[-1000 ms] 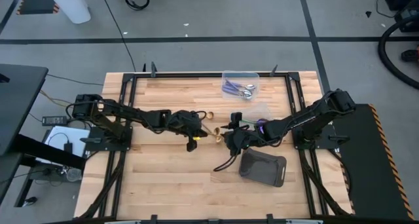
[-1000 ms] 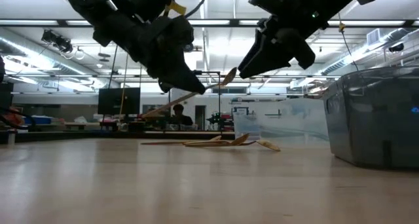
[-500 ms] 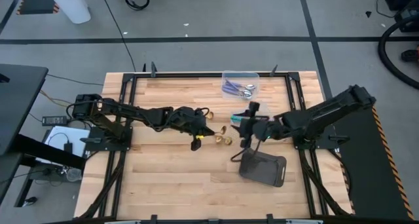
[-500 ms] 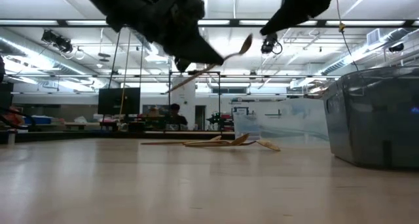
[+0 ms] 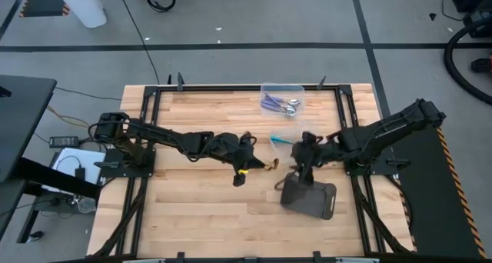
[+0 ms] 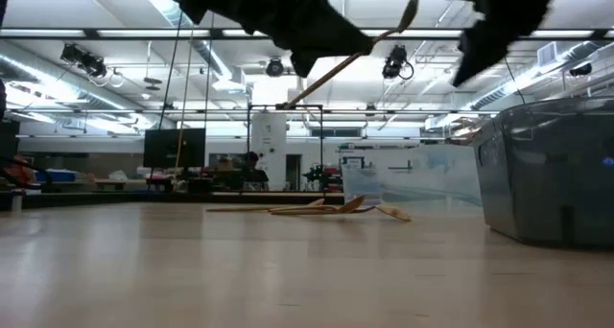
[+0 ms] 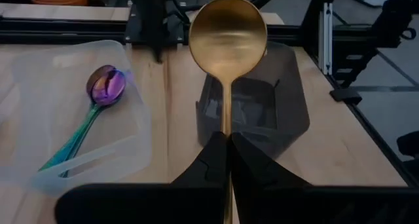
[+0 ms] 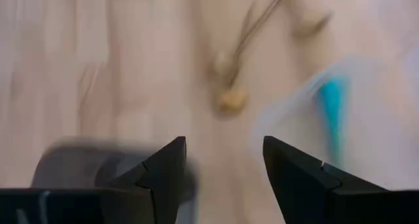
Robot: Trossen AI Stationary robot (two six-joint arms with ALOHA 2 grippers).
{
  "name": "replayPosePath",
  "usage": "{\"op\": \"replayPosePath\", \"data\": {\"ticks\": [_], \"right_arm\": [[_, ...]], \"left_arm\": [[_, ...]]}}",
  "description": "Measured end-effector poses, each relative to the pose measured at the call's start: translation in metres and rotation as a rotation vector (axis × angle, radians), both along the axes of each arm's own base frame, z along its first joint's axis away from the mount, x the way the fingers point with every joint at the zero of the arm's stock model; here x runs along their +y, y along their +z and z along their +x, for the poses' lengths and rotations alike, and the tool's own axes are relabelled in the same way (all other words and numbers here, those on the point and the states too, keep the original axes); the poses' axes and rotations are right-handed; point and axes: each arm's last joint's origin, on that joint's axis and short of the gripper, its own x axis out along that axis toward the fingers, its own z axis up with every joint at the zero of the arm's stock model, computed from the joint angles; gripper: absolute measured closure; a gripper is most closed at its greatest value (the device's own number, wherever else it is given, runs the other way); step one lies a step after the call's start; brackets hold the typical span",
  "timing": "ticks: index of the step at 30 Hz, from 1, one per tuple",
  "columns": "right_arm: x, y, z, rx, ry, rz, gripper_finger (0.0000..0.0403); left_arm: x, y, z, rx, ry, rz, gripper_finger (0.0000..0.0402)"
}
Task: Sort silverware by color (type)
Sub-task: Put the gold spoon into the black bin
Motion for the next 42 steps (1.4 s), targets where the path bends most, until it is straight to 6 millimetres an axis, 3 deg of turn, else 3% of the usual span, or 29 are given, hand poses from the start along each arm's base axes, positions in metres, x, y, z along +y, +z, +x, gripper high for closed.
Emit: {"op": "replayPosePath", "data": {"ticks": [10, 18, 25, 31, 42], "right_arm": [[0.038, -0.02, -0.022, 0.255, -0.082, 0.198, 0.0191], [0.045, -0.032, -0.051, 0.614, -0.317, 0.255, 0.0191], [0.048, -0.036, -0.059, 0.706, -0.423, 0.316, 0.0191], [0.061, -0.036, -0.069, 0.802, -0.38, 0.382, 0.02], [0.09, -0.052, -0.079, 0.798, -0.313, 0.24, 0.0222]], "left_arm": [[-0.008, 0.003, 0.01, 0.029, -0.031, 0.036, 0.0391], [-0.007, 0.002, 0.01, 0.051, -0.038, 0.058, 0.0391], [-0.007, -0.006, 0.005, 0.143, -0.057, 0.092, 0.0391], [-0.007, -0.006, 0.004, 0.148, -0.079, 0.111, 0.0391], [-0.02, 0.009, 0.01, -0.043, -0.135, 0.156, 0.0388]]}}
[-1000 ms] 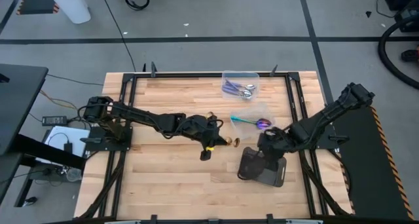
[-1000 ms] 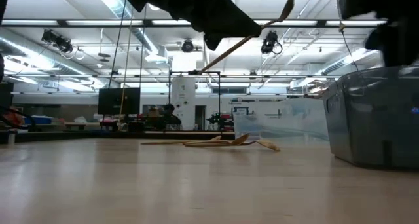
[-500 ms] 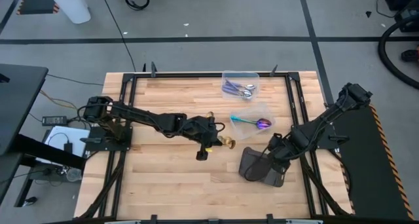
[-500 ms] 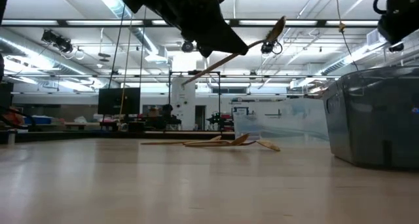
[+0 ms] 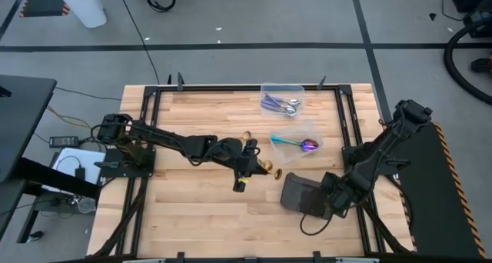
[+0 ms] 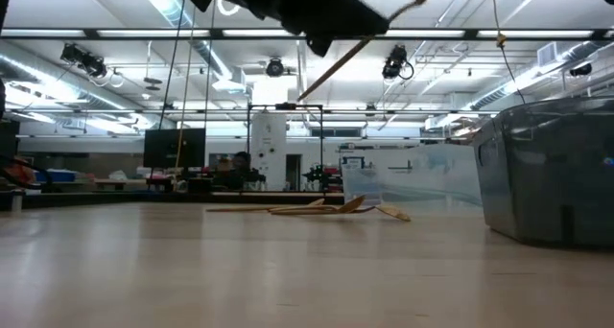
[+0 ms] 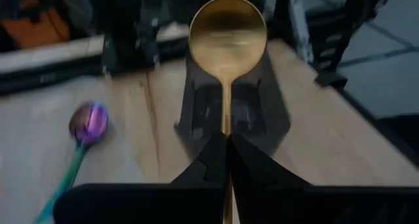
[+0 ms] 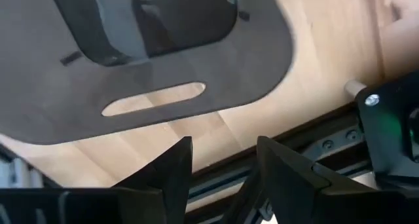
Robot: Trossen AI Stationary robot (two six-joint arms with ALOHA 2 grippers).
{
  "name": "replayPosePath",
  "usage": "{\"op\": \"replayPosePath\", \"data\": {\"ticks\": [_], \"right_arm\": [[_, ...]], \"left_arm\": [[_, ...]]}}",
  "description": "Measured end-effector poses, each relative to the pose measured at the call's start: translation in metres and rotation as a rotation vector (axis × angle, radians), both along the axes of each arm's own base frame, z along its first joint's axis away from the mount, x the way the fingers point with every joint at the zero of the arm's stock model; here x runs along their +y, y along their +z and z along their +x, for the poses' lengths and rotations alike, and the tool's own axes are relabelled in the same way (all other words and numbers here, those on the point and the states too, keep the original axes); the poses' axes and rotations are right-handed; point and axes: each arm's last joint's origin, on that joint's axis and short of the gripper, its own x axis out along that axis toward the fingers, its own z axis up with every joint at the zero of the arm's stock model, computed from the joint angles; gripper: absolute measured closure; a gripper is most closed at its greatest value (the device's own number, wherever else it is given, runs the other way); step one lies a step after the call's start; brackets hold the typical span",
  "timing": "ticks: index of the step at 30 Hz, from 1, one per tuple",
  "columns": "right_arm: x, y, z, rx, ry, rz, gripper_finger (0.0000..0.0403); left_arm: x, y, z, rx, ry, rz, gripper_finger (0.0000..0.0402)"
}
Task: Sort silverware by color (type)
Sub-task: Put the gold spoon into the black bin
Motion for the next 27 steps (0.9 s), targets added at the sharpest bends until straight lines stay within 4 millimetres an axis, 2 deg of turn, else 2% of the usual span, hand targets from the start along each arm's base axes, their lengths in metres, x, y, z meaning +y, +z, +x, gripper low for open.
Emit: {"op": "replayPosePath", "data": {"ticks": [4, 9, 12, 15, 20, 23, 27], "right_arm": [[0.007, -0.013, 0.007, -0.018, 0.056, -0.05, 0.0222], [0.003, -0.024, 0.021, -0.106, 0.136, -0.167, 0.0224], [0.002, -0.023, 0.021, -0.116, 0.14, -0.185, 0.0228], [0.001, -0.02, 0.02, -0.177, 0.148, -0.226, 0.0231], [-0.001, -0.013, 0.027, -0.39, 0.149, -0.34, 0.0233], [-0.004, -0.009, 0.025, -0.38, 0.147, -0.316, 0.0234], [-0.006, -0.003, 0.017, -0.358, 0.116, -0.295, 0.0234]], "left_arm": [[-0.002, 0.006, 0.002, -0.065, -0.007, -0.005, 0.0388], [-0.003, 0.01, 0.003, -0.115, -0.01, -0.005, 0.0388], [-0.003, 0.01, 0.003, -0.109, -0.01, -0.006, 0.0388], [-0.004, 0.0, 0.009, -0.107, -0.011, -0.006, 0.0388], [-0.005, -0.021, 0.022, -0.131, -0.018, -0.024, 0.0388], [-0.005, -0.029, 0.029, -0.124, -0.015, -0.034, 0.0388], [-0.008, -0.026, 0.041, -0.088, -0.031, -0.055, 0.0388]]}}
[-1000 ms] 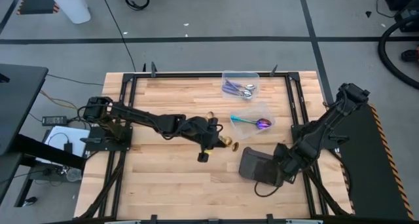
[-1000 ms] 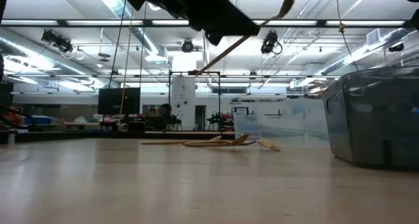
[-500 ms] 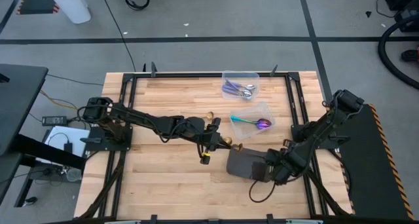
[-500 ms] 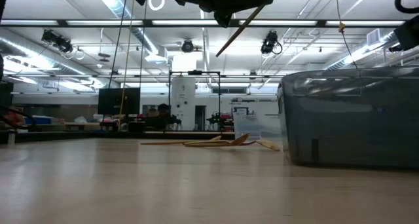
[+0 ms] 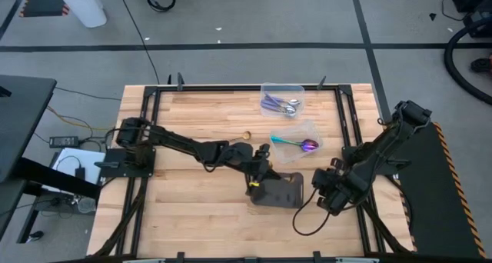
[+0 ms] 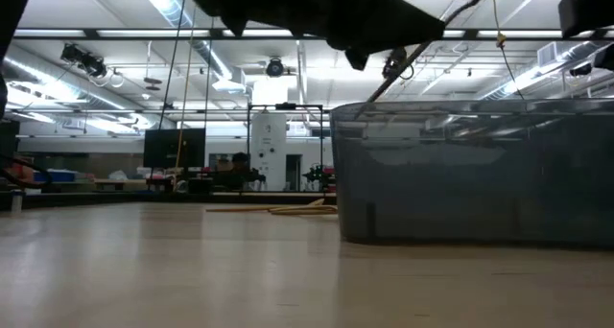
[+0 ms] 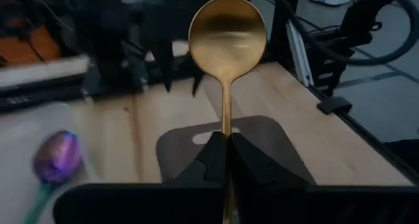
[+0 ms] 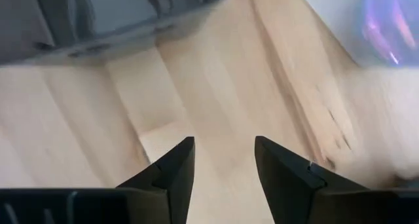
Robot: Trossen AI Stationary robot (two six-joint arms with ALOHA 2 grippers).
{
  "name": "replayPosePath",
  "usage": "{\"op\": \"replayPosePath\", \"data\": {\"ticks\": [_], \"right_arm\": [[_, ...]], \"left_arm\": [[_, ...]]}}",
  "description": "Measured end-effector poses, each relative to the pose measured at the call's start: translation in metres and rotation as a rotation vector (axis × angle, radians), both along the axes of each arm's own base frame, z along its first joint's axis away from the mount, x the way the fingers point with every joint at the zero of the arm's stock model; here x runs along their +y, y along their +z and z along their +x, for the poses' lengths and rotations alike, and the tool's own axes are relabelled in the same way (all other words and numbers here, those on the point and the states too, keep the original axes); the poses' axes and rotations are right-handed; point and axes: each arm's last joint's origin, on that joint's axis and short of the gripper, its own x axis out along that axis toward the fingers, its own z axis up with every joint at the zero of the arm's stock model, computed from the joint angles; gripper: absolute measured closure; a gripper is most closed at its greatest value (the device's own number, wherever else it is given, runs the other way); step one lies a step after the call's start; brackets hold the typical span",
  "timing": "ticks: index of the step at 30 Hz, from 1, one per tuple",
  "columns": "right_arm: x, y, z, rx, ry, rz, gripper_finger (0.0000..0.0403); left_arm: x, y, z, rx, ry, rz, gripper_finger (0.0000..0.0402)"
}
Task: Sort silverware by color (type)
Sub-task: Put the gold spoon into the black bin
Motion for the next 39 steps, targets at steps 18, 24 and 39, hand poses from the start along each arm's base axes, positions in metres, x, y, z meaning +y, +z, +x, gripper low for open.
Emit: {"op": "replayPosePath", "data": {"ticks": [18, 24, 39], "right_arm": [[0.002, 0.01, -0.019, -0.078, -0.034, -0.035, 0.0234], [0.004, 0.011, -0.016, -0.121, -0.035, -0.032, 0.0234], [0.006, 0.011, -0.014, -0.154, -0.035, -0.025, 0.0234]], "left_arm": [[-0.01, -0.031, 0.029, 0.237, -0.137, 0.062, 0.0388], [-0.01, -0.046, 0.029, 0.268, -0.178, 0.159, 0.0388], [0.001, -0.056, 0.032, 0.323, -0.089, 0.086, 0.0306]]}}
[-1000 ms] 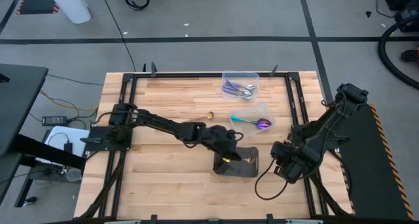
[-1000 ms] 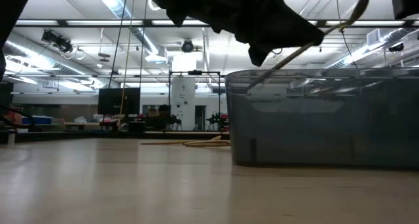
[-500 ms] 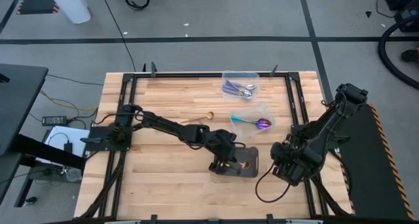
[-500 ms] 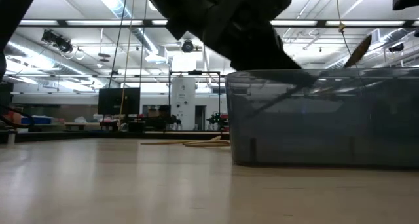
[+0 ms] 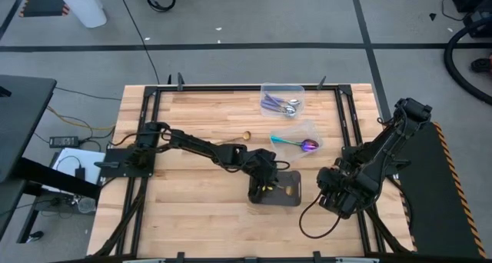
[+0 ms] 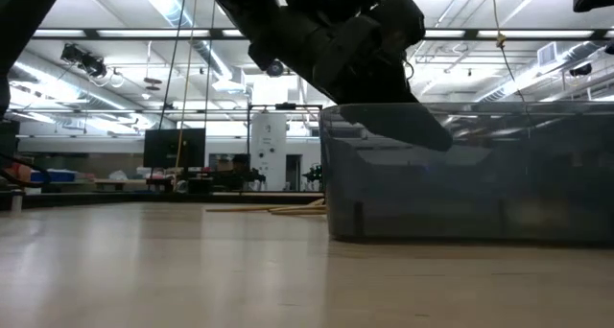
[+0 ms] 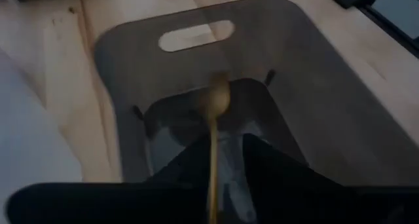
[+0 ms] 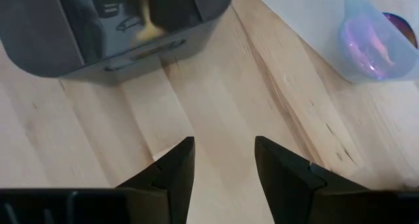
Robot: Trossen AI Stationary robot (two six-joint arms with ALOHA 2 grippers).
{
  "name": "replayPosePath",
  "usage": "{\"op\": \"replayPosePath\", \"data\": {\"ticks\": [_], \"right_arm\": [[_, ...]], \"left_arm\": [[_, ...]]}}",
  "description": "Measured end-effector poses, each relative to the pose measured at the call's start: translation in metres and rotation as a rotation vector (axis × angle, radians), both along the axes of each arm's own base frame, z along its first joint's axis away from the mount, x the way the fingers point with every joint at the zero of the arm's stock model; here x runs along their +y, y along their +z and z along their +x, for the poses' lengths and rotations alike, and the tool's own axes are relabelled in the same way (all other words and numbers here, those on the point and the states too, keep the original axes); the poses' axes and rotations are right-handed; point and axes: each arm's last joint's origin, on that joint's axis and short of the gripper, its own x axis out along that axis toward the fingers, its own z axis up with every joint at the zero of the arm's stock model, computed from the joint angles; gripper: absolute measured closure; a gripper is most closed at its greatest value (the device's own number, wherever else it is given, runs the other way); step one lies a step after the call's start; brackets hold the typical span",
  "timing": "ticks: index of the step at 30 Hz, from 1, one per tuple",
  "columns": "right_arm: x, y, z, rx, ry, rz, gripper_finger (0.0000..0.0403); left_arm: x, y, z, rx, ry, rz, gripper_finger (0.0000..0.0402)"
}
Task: Sort silverware by color (type)
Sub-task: Put the gold spoon into the black bin
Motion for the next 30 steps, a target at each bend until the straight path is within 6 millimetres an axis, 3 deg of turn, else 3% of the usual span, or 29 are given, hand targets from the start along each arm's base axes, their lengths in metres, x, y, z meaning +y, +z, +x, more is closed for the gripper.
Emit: {"op": "replayPosePath", "data": {"ticks": [4, 10, 16, 30], "right_arm": [[0.0, 0.0, 0.0, -0.005, -0.003, 0.0, 0.0234], [0.0, 0.0, 0.0, -0.008, -0.002, -0.001, 0.0234], [0.001, 0.0, 0.002, -0.039, -0.007, -0.008, 0.0234], [0.008, -0.008, 0.008, -0.067, -0.01, -0.019, 0.0234]], "left_arm": [[0.0, 0.008, -0.003, 0.002, 0.002, -0.016, 0.0281], [0.008, 0.037, -0.01, -0.016, 0.049, -0.05, 0.0277], [0.016, 0.059, -0.024, 0.018, 0.1, 0.023, 0.0277], [0.069, 0.048, -0.043, 0.254, 0.16, 0.135, 0.0276]]}}
